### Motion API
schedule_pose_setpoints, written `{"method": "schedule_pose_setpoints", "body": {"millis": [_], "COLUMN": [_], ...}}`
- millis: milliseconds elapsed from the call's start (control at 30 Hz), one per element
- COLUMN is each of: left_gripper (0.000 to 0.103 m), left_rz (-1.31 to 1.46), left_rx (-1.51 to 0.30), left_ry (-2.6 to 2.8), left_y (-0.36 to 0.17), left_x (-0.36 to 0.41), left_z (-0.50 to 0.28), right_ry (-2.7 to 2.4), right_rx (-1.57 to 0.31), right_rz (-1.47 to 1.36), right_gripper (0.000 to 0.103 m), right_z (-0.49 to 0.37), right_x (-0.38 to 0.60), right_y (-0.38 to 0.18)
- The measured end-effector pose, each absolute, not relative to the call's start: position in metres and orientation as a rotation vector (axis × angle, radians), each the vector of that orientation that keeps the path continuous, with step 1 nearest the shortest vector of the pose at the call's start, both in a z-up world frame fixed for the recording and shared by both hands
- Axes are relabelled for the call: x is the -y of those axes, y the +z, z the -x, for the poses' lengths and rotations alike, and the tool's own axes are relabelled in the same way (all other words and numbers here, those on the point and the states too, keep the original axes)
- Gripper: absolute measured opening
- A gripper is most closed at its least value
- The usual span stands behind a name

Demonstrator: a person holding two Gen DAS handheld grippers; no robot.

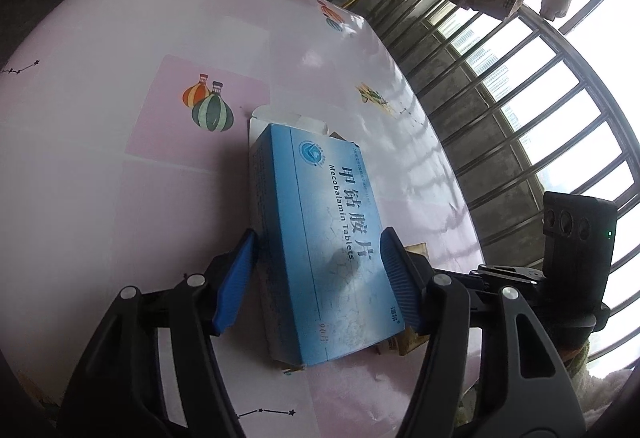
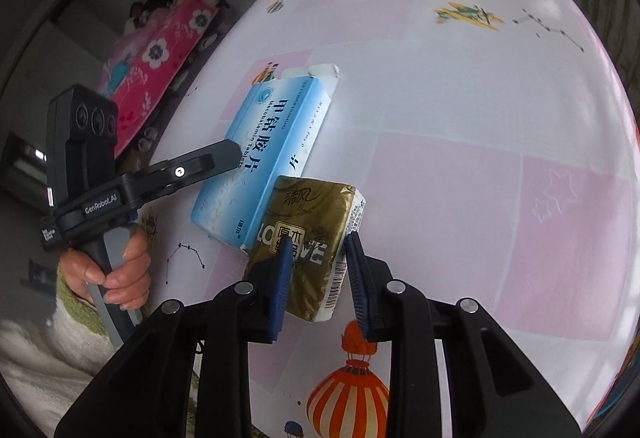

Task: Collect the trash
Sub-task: 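Grasp the gold tissue pack with the right tool while the left tool straddles the blue box, then close the left tool on the blue medicine box while the right tool holds the tissue pack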

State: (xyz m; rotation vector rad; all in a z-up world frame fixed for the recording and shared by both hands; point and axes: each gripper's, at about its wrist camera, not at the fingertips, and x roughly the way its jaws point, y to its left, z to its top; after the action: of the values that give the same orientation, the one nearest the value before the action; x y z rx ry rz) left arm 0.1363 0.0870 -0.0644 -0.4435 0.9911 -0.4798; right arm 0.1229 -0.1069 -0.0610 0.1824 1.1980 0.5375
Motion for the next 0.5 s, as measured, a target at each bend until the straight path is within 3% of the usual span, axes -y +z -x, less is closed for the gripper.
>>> {"method": "schedule_pose_setpoints", "body": {"millis": [367,500], "left_gripper": [0.059,0.059], "left_rz": [0.377,0.372], "left_rx": [-1.095,-1.116], "left_ry": [-0.520,-0.553], "left_y": [-0.059,-0.061], "left_x": [-0.091,-0.092], "left_z": [-0.094,-0.080], "right_ry": [0.629,0.612], "right_rx": [-1.271,-1.274], "right_rz": [-0.204,-0.221], "right_gripper": [0.027,0.018], "right_z": [-0.071,-0.059], "right_x": [0.102,0.112], "right_y": [-0.066,-0.065]}}
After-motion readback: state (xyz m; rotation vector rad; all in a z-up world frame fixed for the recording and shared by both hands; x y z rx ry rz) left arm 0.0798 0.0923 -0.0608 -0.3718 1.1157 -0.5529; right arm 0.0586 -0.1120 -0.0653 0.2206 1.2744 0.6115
